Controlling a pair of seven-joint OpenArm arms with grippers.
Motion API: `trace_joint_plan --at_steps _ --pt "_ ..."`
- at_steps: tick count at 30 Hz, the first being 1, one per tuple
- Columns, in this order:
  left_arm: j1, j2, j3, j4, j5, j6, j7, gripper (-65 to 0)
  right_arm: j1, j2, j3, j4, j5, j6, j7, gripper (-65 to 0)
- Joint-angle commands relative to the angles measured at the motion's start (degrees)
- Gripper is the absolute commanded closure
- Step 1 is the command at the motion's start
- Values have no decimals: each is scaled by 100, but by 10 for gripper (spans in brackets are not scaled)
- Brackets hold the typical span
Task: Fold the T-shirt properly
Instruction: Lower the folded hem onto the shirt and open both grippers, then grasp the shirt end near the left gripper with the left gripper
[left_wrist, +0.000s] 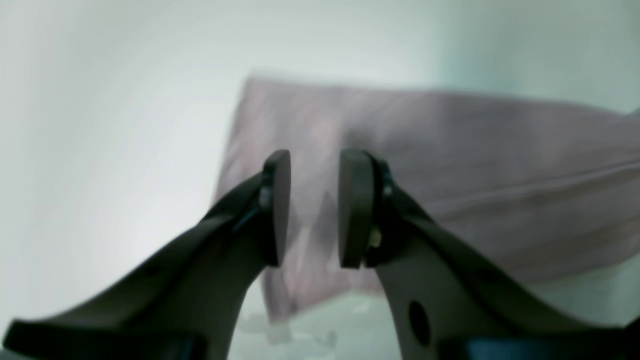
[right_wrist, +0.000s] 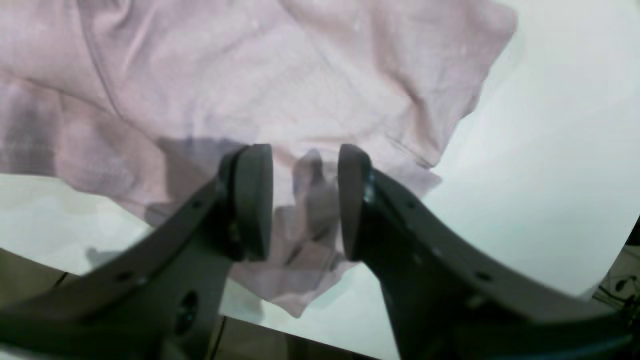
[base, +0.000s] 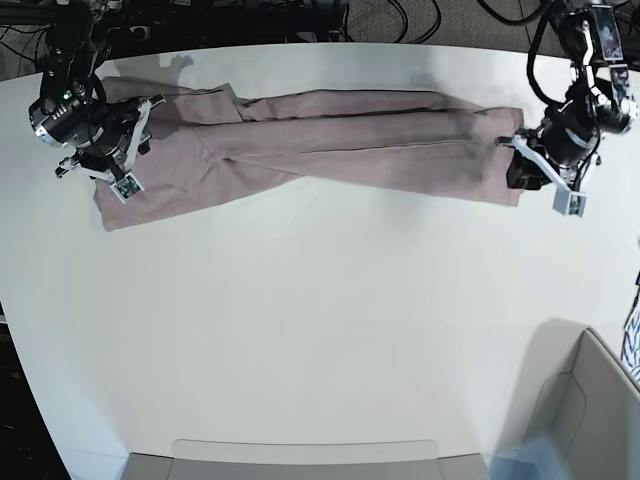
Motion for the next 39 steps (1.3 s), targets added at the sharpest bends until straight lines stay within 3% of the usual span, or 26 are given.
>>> trace_joint_plan --at_steps 1,5,11,18,24,30,32,35,39 --pt "-54 -134 -22 -170 25 17 -21 -181 46 71 27 64 10 56 34 -224" --pt "-414 -151 22 -820 34 17 -30 -180 46 115 36 -191 10 65 43 -224" --pt "-406 -151 83 -1022 34 17 -179 -180 10 124 45 -631 10 65 491 -224" --pt "-441 -494 839 -2139 25 17 -891 -180 54 124 36 -701 19 65 509 -224" --pt "-441 -468 971 -2113 -19 -27 -891 -180 90 265 36 -710 28 65 517 -224" --pt "-441 -485 1833 -2148 16 -27 -891 -177 90 265 36 -710 28 65 517 -224" --pt "-441 -468 1921 -2253 25 -27 -891 -142 98 265 36 -710 28 65 517 -224" --pt "-441 -459 1894 -2693 25 -9 -891 -16 142 265 36 -710 28 65 517 -224" --pt "-520 -459 1534 -3370 25 -36 -891 0 177 265 36 -710 28 65 517 -224"
